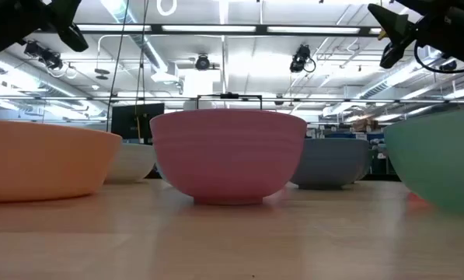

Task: Nest bowls inside each other

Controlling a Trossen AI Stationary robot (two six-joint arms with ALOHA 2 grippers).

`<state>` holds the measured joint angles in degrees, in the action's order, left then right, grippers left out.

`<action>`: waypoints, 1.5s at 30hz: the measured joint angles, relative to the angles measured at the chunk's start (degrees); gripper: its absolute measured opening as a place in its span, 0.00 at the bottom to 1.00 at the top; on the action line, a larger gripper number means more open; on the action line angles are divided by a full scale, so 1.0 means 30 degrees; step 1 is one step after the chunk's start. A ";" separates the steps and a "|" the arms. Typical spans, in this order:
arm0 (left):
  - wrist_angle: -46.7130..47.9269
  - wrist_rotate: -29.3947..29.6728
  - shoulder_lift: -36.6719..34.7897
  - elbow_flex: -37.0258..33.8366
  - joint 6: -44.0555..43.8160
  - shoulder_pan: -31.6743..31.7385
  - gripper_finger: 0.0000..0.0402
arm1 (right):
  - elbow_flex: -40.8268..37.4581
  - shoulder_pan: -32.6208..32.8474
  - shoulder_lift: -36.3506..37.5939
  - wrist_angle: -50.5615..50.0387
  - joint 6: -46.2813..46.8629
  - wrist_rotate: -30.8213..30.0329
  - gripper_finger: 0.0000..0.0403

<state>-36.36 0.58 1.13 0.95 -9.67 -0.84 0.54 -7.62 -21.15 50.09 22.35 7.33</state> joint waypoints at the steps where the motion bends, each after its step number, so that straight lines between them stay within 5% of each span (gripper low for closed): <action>1: 0.0000 0.0000 -0.0007 0.0000 -0.0002 0.0000 0.28 | 0.0000 0.0000 0.0003 0.0002 0.0000 0.0002 0.33; 45: 0.0000 0.0005 -0.0005 0.0000 -0.0002 -0.0007 0.28 | 0.0000 -0.0004 0.0007 0.0299 0.0000 -0.0066 0.33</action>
<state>-36.36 0.59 1.11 0.95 -9.68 -0.86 0.54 -7.63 -21.12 50.98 22.35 7.14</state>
